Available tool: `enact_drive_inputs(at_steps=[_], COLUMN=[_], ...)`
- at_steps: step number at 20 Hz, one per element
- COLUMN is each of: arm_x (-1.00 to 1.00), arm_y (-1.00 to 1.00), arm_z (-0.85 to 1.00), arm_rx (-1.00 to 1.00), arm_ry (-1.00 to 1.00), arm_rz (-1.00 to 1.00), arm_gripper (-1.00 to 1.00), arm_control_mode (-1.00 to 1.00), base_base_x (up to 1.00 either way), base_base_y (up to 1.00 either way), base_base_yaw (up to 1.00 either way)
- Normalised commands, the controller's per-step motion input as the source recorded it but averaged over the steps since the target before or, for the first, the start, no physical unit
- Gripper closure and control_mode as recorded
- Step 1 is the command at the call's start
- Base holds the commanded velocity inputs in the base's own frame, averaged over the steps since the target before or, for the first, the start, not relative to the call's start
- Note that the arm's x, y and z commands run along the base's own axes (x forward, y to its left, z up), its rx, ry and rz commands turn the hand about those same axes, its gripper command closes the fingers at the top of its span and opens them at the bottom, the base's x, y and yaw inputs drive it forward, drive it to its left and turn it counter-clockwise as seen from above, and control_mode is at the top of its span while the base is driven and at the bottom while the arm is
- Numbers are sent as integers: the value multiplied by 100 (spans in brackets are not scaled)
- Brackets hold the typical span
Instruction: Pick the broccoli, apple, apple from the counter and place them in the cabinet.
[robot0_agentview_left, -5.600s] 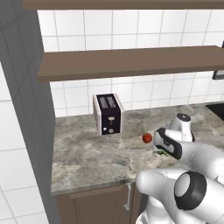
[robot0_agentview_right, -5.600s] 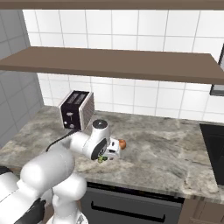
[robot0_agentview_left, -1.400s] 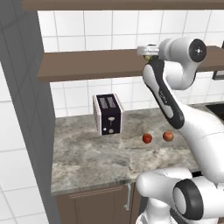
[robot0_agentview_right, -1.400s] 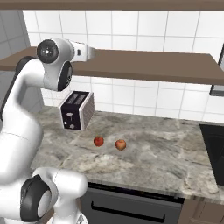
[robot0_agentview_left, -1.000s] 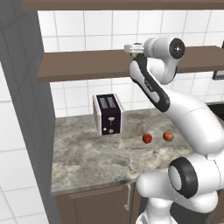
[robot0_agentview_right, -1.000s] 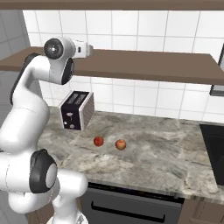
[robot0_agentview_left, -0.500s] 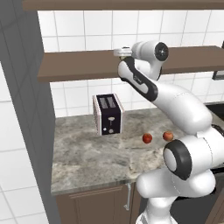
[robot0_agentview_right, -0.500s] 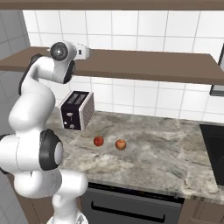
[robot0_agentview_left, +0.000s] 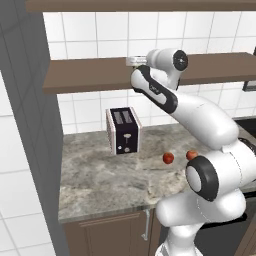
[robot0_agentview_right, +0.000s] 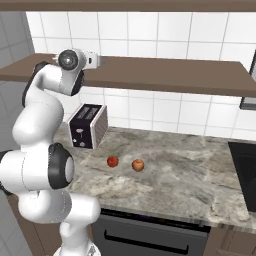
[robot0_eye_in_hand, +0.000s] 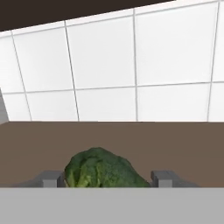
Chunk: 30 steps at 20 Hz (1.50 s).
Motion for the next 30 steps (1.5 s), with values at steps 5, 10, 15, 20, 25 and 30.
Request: enact_drive_inputs(at_steps=[5, 10, 15, 20, 25, 30], arm_x=[-1, -39, -70, -94, -100, -100], arm_y=[-3, -8, -19, -29, -38, -22], arm_z=[3, 22, 42, 14, 12, 22], arm_rx=[0, 0, 0, 0, 1, 0], arm_ry=[0, -2, -16, -4, 10, 29], arm_rz=[8, 10, 11, 5, 0, -1], arm_gripper=[-100, -100, -100, -100, -100, -100], arm_control_mode=[-100, -100, -100, -100, -100, -100], base_base_x=[0, 0, 0, 0, 0, 0], base_base_y=[0, 0, 0, 0, 0, 0], base_base_yaw=[0, 0, 0, 0, 0, 0])
